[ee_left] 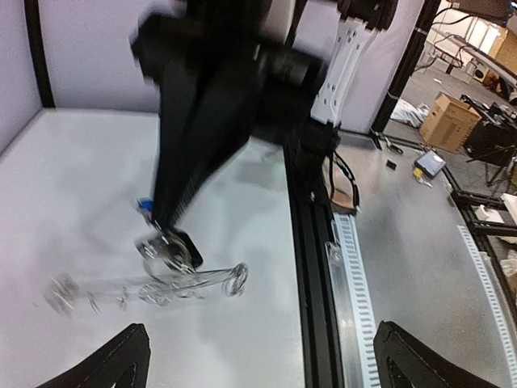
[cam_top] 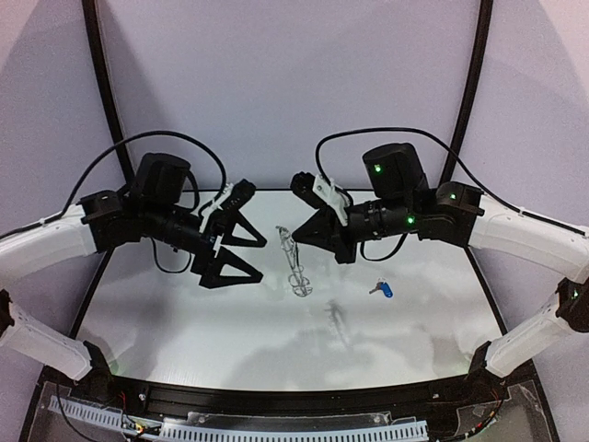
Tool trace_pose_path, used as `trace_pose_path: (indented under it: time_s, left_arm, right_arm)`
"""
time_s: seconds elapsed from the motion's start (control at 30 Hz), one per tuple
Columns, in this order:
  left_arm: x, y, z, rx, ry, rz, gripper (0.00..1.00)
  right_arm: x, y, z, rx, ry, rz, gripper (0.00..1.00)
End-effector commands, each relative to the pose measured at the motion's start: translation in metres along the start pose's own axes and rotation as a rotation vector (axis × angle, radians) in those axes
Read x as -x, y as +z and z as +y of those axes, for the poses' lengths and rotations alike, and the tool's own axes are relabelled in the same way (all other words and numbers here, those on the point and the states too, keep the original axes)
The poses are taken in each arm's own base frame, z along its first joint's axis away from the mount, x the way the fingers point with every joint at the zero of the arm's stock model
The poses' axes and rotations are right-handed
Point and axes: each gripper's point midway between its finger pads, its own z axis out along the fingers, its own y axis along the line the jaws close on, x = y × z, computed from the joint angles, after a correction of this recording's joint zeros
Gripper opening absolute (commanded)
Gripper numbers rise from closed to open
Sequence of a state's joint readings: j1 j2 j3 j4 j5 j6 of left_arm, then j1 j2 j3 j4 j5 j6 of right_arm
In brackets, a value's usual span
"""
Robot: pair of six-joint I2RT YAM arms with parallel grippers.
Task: Put the keys on the keyring
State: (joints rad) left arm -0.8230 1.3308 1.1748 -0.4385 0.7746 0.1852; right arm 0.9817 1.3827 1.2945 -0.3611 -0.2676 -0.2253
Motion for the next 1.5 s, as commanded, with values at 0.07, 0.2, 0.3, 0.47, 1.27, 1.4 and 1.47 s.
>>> trace_pose_path:
  time_s: [0.07, 0.2, 0.3, 0.47, 1.27, 1.4, 1.47]
  left_arm:
    - [0.032, -0.028, 0.000, 0.156, 0.227, -0.140, 0.99]
    - [0.032, -0.019, 0.000, 0.105, 0.222, -0.110, 0.98]
    - [0.032, -0.010, -0.003, 0.035, 0.192, -0.101, 0.92]
    - [0.034, 0.002, 0.007, 0.015, 0.143, -0.079, 0.81]
    - [0.028, 0.030, 0.026, -0.058, 0.029, 0.036, 0.19]
    - [0.027, 0.030, 0.024, -0.067, 0.038, 0.039, 0.01]
    - [0.025, 0.029, 0.021, -0.076, 0.043, 0.041, 0.01]
  right_arm:
    - [0.010, -0.015, 0.022, 0.121, -0.138, -0.030, 0.00]
    - [0.013, -0.016, 0.024, 0.134, -0.115, -0.031, 0.00]
    - [0.015, -0.016, 0.025, 0.144, -0.109, -0.033, 0.00]
    - [0.014, -0.016, 0.030, 0.168, -0.131, -0.037, 0.00]
    - [0.025, -0.014, 0.028, 0.128, -0.172, -0.033, 0.00]
    - [0.022, -0.015, 0.024, 0.101, -0.177, -0.019, 0.00]
    - [0.021, -0.017, 0.024, 0.091, -0.178, -0.014, 0.00]
